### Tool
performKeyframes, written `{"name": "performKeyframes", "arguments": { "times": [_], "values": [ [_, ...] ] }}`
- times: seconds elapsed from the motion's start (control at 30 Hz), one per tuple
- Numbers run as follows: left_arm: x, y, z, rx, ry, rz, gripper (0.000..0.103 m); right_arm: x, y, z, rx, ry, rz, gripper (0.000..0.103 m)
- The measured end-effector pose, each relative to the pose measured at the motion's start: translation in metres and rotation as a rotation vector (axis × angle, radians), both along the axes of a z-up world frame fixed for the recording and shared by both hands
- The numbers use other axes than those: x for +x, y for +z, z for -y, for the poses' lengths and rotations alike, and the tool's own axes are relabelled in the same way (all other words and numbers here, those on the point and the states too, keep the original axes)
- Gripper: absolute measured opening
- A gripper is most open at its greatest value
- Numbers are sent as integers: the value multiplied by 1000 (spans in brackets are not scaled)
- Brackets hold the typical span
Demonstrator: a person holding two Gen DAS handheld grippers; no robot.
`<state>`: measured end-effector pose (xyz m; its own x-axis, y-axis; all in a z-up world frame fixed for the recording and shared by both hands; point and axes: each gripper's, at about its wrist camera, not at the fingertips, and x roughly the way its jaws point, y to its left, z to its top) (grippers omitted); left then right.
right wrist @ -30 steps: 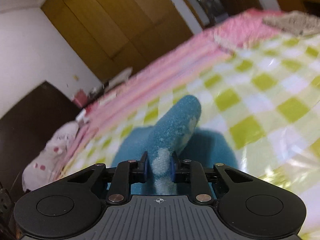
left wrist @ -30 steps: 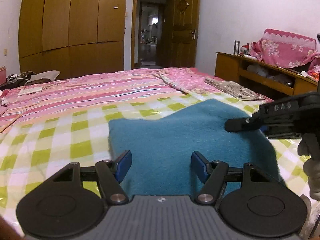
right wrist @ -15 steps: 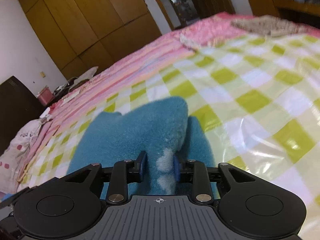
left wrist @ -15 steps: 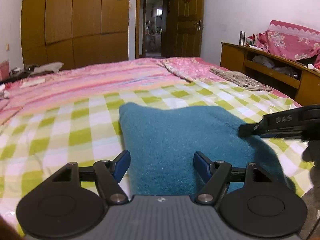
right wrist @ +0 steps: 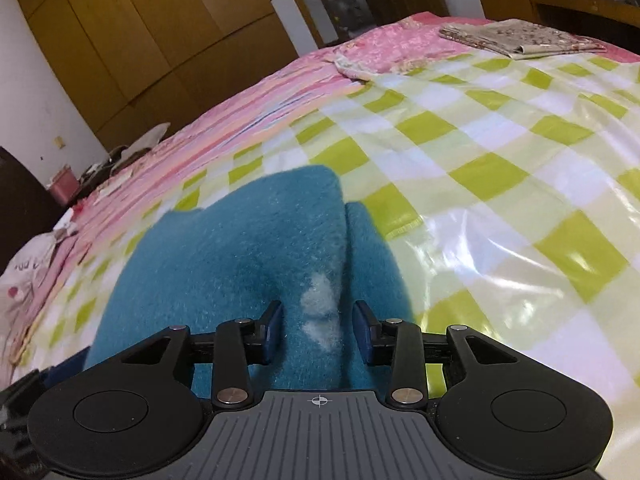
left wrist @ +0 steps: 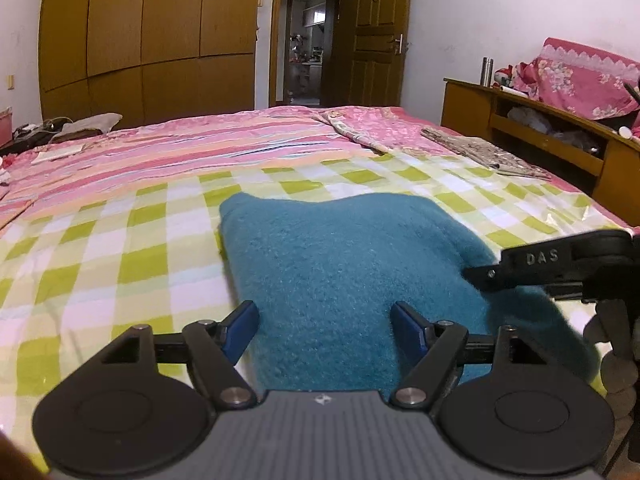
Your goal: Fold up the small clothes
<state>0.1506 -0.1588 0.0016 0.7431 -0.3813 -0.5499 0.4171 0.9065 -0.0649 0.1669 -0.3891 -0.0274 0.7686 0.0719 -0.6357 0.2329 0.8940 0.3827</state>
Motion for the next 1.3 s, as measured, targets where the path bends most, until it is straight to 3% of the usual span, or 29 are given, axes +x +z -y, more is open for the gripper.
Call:
{"name": "performKeyframes", "arguments": {
  "times": [0.17, 0.4, 0.47, 0.6, 0.87, 1.0, 1.3],
  "values": [
    [5, 7, -3, -7, 35, -51, 82, 7, 10, -6, -34, 2, -6, 35],
    [-26, 15, -12, 4, 87, -112, 82, -61, 54, -36, -183, 67, 76, 35],
    [-32, 13, -11, 26, 95, -135, 82, -72, 49, -45, -206, 113, 40, 34],
    [-38, 4, -8, 55, 101, -193, 82, -70, 21, -47, -238, 99, -76, 34],
    [-53, 9, -15, 67, 119, -229, 82, -88, 43, -62, -285, 89, -59, 38],
    [-62, 9, -18, 67, 123, -255, 82, -88, 29, -58, -280, 68, -148, 38],
    [-89, 6, -22, 93, 120, -261, 83, -127, 46, -73, -286, 84, -116, 42]
  ]
}}
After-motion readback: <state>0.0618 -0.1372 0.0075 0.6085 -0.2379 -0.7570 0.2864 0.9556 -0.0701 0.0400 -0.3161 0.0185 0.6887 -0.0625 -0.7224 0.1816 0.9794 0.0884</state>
